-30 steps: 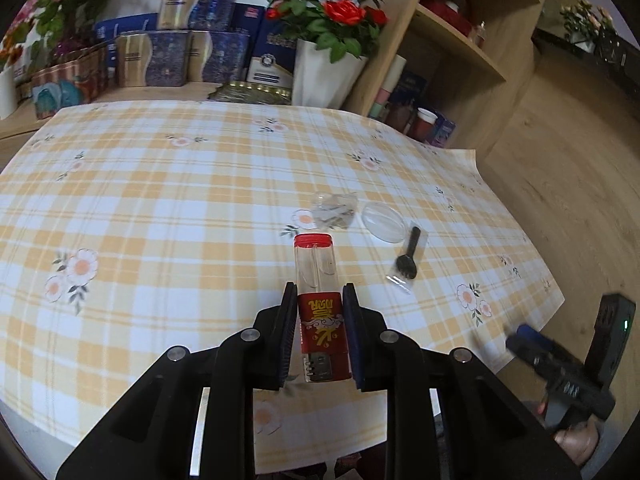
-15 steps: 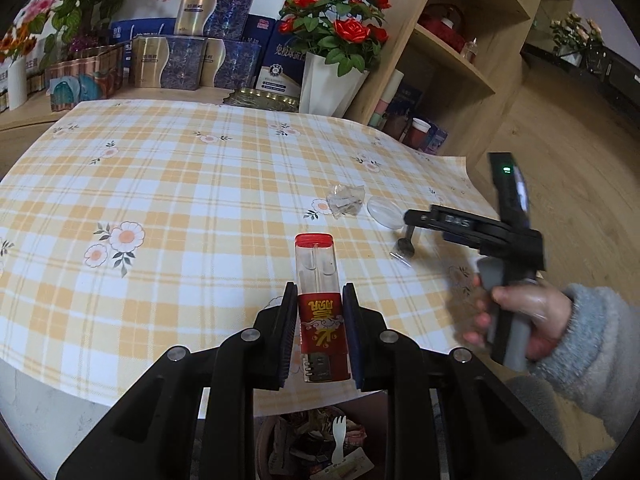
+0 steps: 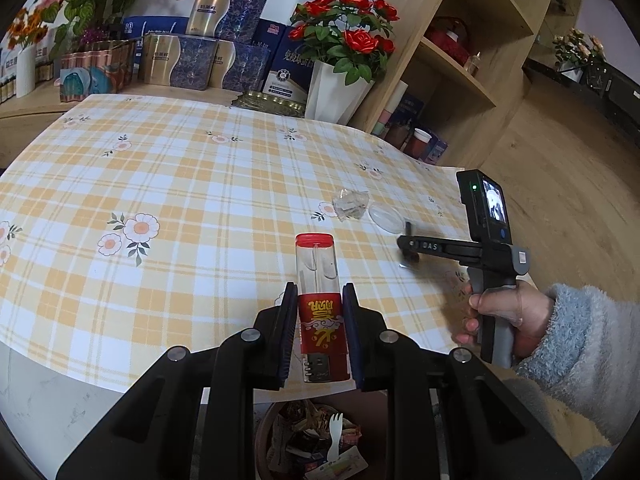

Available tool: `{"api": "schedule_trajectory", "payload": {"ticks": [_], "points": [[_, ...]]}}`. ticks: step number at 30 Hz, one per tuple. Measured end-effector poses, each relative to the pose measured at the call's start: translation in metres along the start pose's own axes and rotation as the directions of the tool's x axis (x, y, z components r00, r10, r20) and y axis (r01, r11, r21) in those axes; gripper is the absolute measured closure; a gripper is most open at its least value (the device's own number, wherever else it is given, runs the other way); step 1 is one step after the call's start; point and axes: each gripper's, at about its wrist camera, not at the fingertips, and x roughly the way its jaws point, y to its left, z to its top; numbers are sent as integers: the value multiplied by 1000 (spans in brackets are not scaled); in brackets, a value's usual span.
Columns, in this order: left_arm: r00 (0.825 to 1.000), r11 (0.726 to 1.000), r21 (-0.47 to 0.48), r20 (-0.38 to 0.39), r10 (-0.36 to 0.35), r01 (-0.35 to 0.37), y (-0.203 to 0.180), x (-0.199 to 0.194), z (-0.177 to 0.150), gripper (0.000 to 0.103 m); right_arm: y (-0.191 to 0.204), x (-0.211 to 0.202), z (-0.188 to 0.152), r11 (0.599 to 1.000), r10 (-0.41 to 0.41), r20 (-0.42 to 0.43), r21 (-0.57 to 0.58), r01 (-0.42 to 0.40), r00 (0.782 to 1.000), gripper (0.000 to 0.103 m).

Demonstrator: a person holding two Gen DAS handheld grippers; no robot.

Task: Collect trash
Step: 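Grasp the black spoon with the right gripper while the left lifts the red tube, then carry the red tube and black spoon down over the brown bin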

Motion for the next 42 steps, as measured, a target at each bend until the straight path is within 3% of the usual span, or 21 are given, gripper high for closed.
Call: {"api": "schedule_trajectory", "payload": {"ticks": [3, 9, 18, 23, 28, 32, 37, 42], "points": [[1000, 1000, 9, 1, -2, 2, -4, -4, -2, 81, -6, -12, -4, 998, 56, 7, 28, -56, 998, 89], [1000, 999, 32, -8, -12, 13, -16, -15, -13, 81, -10, -62, -23, 985, 171, 122, 10, -174, 978, 90], [998, 998, 39, -44, -39, 41, -23, -23, -43, 81, -8, -135, -113, 935, 354, 212, -91, -342, 911, 90], [994, 998, 22, -96, -53, 56, -25, -19, -64, 81, -1, -142, -167, 940, 321, 195, -183, -287, 927, 90], [990, 996, 71, -129, -50, 60, -34, -14, -87, 81, 8, -147, -208, 930, 333, 180, -223, -292, 925, 90], [983, 993, 102, -177, -38, 57, -38, -3, -103, 81, 19, -152, -218, 931, 313, 211, -259, -256, 926, 90], [966, 989, 141, -260, 4, 34, -40, 18, -118, 81, 33, -144, -223, 920, 310, 178, -303, -248, 934, 90], [953, 994, 103, -302, 11, 21, -29, 29, -122, 81, 41, -136, -223, 917, 304, 154, -315, -245, 940, 90]]}}
